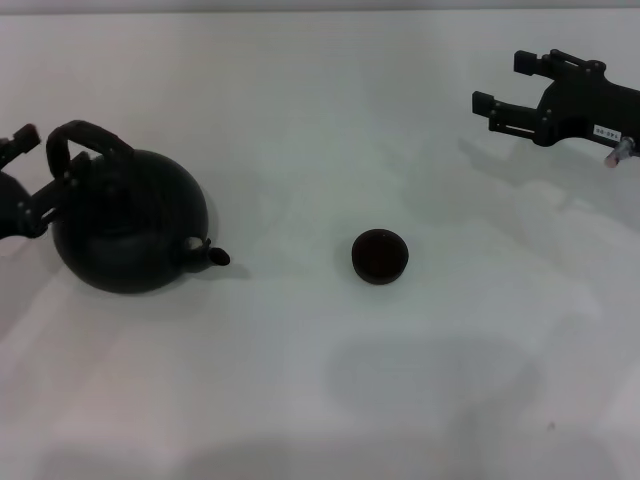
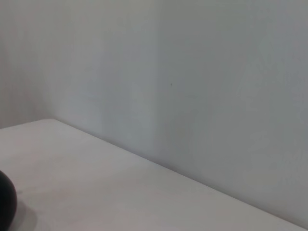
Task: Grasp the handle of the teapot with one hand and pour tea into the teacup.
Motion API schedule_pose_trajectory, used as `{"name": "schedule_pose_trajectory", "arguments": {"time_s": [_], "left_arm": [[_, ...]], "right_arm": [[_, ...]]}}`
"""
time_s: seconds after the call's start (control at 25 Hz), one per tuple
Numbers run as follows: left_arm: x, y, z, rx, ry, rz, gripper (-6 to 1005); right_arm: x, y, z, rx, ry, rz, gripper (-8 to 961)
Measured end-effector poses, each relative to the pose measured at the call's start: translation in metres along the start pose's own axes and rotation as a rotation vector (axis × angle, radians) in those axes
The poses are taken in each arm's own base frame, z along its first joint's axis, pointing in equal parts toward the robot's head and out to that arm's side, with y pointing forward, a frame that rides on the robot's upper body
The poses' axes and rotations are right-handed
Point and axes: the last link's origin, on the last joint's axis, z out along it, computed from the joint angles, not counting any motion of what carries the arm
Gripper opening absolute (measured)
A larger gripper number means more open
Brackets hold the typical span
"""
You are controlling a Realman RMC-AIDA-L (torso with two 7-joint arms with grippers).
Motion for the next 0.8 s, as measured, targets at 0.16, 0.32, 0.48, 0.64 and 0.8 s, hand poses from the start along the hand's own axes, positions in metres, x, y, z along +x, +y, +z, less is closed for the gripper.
{"name": "schedule_pose_trajectory", "arguments": {"time_s": [0.16, 0.32, 0.48, 0.64, 0.8], "left_arm": [[-0.001, -0.001, -0.017, 0.021, 0.0, 0.017, 739], [-0.006, 0.0, -0.04, 0.055, 0.002, 0.007, 739], [-0.011, -0.006, -0.07, 0.15, 0.001, -0.004, 740], [-0.015, -0.018, -0.099, 0.316, 0.051, -0.032, 740], [-0.015, -0.024, -0.119, 0.473, 0.17, -0.063, 737]], "right_arm": [[0.0, 0.0, 0.0, 0.0, -0.001, 0.001, 843], [0.0, -0.002, -0.002, 0.004, 0.0, 0.005, 842], [0.001, -0.002, -0.006, 0.01, -0.004, 0.007, 842], [0.003, -0.005, -0.011, 0.031, -0.015, 0.014, 842], [0.011, -0.006, -0.021, 0.079, -0.067, 0.032, 842]]}}
